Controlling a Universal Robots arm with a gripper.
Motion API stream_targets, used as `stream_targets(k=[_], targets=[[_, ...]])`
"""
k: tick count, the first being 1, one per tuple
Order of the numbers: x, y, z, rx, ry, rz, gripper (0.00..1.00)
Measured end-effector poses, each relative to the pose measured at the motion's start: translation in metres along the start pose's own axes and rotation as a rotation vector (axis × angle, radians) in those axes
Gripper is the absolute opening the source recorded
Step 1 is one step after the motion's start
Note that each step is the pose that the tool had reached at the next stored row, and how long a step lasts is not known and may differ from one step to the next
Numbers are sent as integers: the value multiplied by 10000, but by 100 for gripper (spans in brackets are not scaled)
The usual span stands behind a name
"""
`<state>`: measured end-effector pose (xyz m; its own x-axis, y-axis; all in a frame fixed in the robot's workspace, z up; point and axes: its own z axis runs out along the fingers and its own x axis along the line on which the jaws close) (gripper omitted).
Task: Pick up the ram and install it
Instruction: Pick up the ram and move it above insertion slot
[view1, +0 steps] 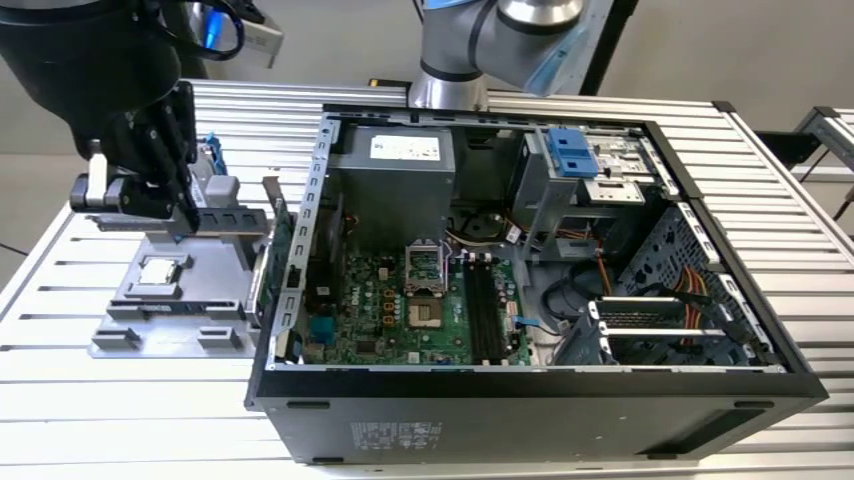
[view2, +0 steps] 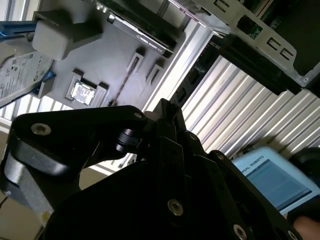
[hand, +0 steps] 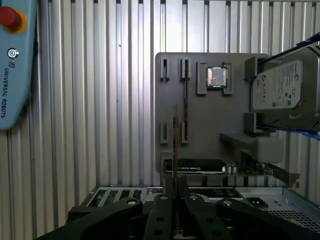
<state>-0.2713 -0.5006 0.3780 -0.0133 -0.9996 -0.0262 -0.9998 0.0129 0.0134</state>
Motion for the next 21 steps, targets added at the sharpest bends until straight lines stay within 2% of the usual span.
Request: stream_targets(k=[3, 4, 15, 21], targets=[[-1, -58, -1, -1, 0, 0, 0], [-3, -204, -2, -4, 0, 0, 0], [-6, -409, -5, -6, 0, 0, 0], [-7, -544, -7, -10, 0, 0, 0]])
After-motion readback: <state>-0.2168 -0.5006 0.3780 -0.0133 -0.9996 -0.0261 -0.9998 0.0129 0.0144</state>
